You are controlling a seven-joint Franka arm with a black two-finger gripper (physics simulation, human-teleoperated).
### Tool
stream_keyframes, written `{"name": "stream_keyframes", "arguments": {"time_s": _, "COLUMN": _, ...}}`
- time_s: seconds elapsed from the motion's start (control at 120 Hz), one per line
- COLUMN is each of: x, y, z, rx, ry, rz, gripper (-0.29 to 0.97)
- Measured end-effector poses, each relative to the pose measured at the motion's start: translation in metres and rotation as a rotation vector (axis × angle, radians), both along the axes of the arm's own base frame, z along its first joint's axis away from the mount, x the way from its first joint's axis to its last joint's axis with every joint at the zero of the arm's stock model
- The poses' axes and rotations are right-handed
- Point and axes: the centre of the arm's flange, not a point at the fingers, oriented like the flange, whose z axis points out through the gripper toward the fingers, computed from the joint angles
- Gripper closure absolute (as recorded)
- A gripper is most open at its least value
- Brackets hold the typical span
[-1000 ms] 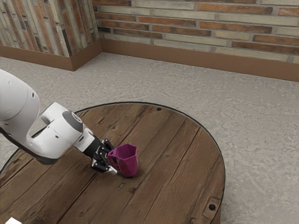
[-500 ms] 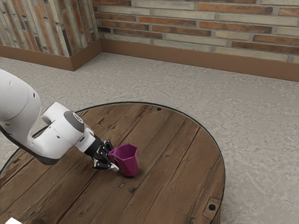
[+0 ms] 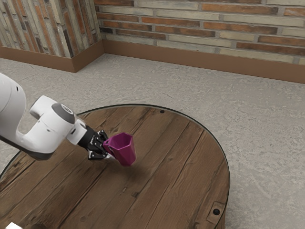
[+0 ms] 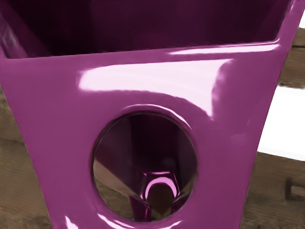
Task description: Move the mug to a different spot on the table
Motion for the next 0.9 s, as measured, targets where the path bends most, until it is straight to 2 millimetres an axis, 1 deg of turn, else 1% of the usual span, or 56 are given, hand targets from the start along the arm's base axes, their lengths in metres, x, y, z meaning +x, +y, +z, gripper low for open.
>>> {"name": "stream_keyframes", "arguments": {"time_s": 0.15, "x": -0.018, "y": 0.034, "z": -0.002, "rx": -0.001, "ry": 0.012, "rz": 0.042, "gripper": 0.73}}
{"name": "stream_keyframes", "arguments": {"time_s": 0.233, "x": -0.026, "y": 0.05, "z": -0.004, "rx": 0.003, "ry": 0.02, "rz": 0.058, "gripper": 0.73}}
{"name": "stream_keyframes", "arguments": {"time_s": 0.283, "x": -0.028, "y": 0.056, "z": -0.005, "rx": 0.006, "ry": 0.023, "rz": 0.063, "gripper": 0.72}}
{"name": "stream_keyframes", "arguments": {"time_s": 0.392, "x": -0.031, "y": 0.062, "z": -0.013, "rx": 0.013, "ry": 0.038, "rz": 0.062, "gripper": 0.72}}
{"name": "stream_keyframes", "arguments": {"time_s": 0.483, "x": -0.032, "y": 0.062, "z": -0.023, "rx": 0.019, "ry": 0.055, "rz": 0.057, "gripper": 0.72}}
{"name": "stream_keyframes", "arguments": {"time_s": 0.667, "x": -0.031, "y": 0.06, "z": -0.03, "rx": 0.026, "ry": 0.064, "rz": 0.046, "gripper": 0.71}}
{"name": "stream_keyframes", "arguments": {"time_s": 0.7, "x": -0.031, "y": 0.059, "z": -0.031, "rx": 0.027, "ry": 0.065, "rz": 0.043, "gripper": 0.69}}
{"name": "stream_keyframes", "arguments": {"time_s": 0.733, "x": -0.031, "y": 0.059, "z": -0.032, "rx": 0.028, "ry": 0.067, "rz": 0.039, "gripper": 0.63}}
{"name": "stream_keyframes", "arguments": {"time_s": 0.825, "x": -0.031, "y": 0.058, "z": -0.032, "rx": 0.031, "ry": 0.071, "rz": 0.032, "gripper": 0.43}}
{"name": "stream_keyframes", "arguments": {"time_s": 0.9, "x": -0.031, "y": 0.06, "z": -0.032, "rx": 0.032, "ry": 0.071, "rz": 0.033, "gripper": 0.31}}
